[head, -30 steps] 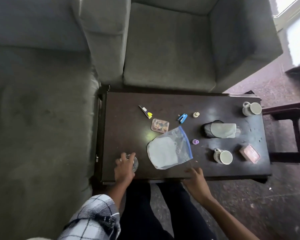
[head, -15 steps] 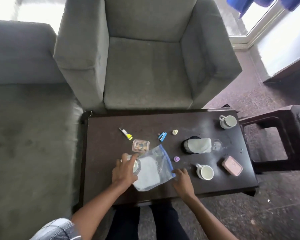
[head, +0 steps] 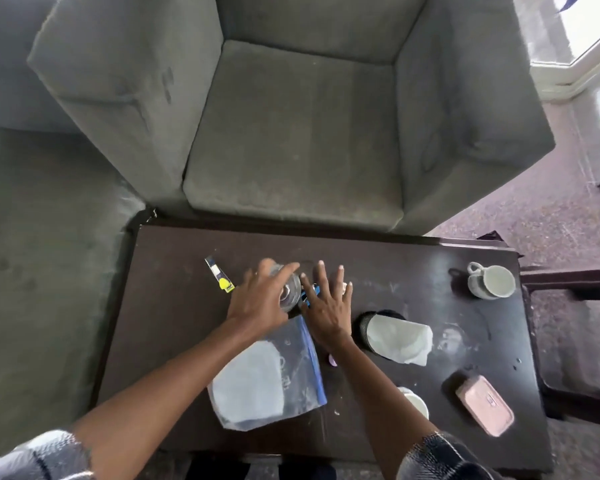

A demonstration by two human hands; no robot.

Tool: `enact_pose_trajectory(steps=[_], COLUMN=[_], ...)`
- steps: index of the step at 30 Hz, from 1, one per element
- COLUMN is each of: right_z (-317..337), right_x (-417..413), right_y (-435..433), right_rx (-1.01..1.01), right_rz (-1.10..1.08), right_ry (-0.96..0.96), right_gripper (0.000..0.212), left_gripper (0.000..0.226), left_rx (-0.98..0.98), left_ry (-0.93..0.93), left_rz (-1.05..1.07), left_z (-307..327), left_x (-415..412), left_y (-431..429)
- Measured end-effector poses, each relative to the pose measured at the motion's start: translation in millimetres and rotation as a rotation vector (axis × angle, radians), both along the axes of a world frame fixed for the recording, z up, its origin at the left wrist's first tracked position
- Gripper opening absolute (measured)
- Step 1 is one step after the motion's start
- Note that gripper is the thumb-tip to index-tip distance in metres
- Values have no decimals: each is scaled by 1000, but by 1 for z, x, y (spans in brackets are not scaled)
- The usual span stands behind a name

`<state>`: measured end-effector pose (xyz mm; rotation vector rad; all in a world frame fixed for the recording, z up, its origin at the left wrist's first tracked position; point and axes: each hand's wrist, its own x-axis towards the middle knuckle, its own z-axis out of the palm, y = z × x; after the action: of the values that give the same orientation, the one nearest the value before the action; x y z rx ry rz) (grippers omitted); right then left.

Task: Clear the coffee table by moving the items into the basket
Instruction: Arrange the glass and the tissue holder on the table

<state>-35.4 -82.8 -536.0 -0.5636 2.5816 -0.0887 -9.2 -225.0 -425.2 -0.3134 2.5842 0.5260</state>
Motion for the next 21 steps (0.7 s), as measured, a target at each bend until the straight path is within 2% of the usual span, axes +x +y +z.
enact_pose_trajectory(steps=[6, 21], right_z=[-36, -37], right_x=[14, 63], right_y=[0, 29], right_rx=[71, 85], right_rz=[-70, -119], right_ry=[27, 49], right_gripper=[59, 58], left_gripper=[84, 87], left_rx=[-42, -31], left_ry=[2, -67], left_rz=[4, -96], left_z=[-24, -50], left_x=[-32, -62], left_y=[5, 25])
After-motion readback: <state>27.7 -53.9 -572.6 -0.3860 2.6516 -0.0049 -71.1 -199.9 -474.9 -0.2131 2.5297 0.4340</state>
